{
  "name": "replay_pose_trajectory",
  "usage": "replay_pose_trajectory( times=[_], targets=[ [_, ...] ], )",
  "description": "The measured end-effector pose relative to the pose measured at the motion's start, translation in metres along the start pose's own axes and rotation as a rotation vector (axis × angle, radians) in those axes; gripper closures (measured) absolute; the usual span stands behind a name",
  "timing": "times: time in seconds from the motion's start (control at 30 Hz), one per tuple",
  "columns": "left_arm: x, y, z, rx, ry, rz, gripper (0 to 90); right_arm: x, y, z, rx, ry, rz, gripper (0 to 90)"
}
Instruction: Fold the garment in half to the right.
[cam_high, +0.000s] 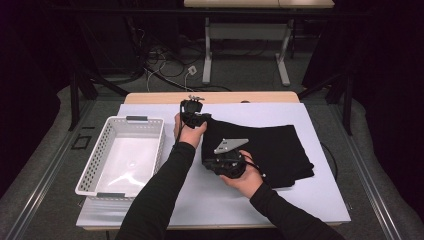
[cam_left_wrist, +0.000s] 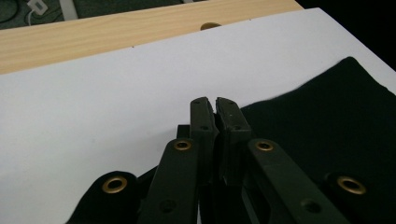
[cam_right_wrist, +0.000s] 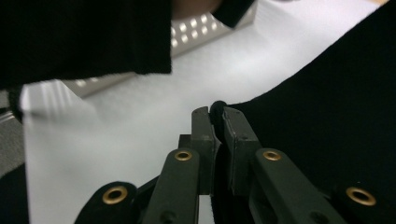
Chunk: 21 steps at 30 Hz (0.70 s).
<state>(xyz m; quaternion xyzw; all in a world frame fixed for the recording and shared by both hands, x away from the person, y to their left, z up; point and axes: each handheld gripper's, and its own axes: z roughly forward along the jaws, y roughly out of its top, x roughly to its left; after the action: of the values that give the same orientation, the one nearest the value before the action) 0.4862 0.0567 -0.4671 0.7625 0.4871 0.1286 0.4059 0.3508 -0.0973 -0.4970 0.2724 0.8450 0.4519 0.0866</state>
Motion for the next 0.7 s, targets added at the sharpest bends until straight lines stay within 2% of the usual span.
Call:
replay_pose_trajectory(
  times=[0.33,0.47,0.7],
  targets=[
    [0.01,0.008,-0.021,-0.031,0.011,-0.025,86.2,0.003,0.023,-0.009,-0.066,0.045,0.023,84.2],
    [0.012,0.013,-0.031,-0.039,0.019,-0.015,86.2,0.006,0.033,-0.012,-0.088,0.051,0.013,84.2],
    [0.019,0.019,-0.046,-0.031,0.011,-0.038,86.2,0.014,0.049,-0.012,-0.107,0.063,-0.011,84.2]
  ],
)
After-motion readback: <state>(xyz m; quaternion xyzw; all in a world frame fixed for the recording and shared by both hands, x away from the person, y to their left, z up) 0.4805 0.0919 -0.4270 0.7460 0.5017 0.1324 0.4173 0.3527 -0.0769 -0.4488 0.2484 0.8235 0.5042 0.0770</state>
